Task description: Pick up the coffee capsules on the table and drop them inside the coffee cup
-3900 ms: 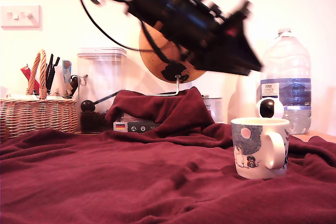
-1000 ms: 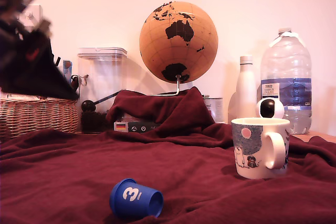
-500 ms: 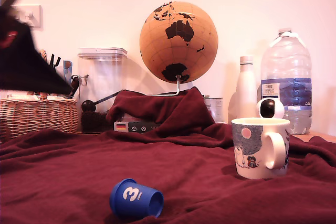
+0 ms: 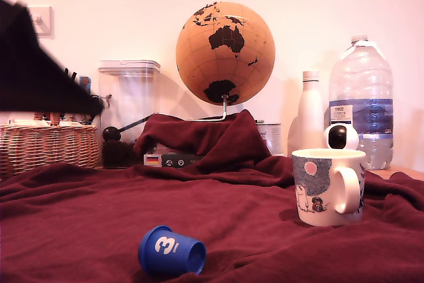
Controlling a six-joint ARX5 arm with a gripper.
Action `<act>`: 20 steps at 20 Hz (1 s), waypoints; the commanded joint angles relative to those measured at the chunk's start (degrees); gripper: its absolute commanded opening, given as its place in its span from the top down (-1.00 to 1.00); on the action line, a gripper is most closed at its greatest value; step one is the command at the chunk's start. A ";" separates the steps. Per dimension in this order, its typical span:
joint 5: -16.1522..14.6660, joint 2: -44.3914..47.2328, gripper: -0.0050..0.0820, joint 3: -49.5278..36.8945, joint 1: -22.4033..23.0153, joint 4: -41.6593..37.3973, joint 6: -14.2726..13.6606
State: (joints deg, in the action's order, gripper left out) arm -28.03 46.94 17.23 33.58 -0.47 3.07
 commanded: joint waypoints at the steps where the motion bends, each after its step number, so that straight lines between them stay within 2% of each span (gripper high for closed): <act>1: -0.02 -0.15 0.94 -1.60 1.31 0.24 0.37; 4: -0.04 -0.15 0.94 -1.57 2.89 0.46 0.44; 6: -0.07 -0.15 0.94 -1.57 2.97 0.46 2.78; 10: -0.07 -0.13 0.94 -1.57 2.97 0.55 2.99; 13: -0.09 -0.13 0.85 -1.57 2.97 0.52 5.38; 14: -0.09 -0.13 0.71 -1.57 2.97 0.50 5.88; 15: -0.04 -0.13 0.47 -1.57 2.97 0.44 7.26; 17: 0.00 -0.13 -0.17 -1.57 2.97 0.24 9.49; 18: 0.00 -0.13 -0.36 -1.57 2.97 -0.04 9.84; 20: -0.02 -0.13 -0.39 -1.57 3.02 -1.27 11.26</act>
State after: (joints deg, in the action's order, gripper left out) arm -28.03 46.96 16.49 36.45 -0.95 13.32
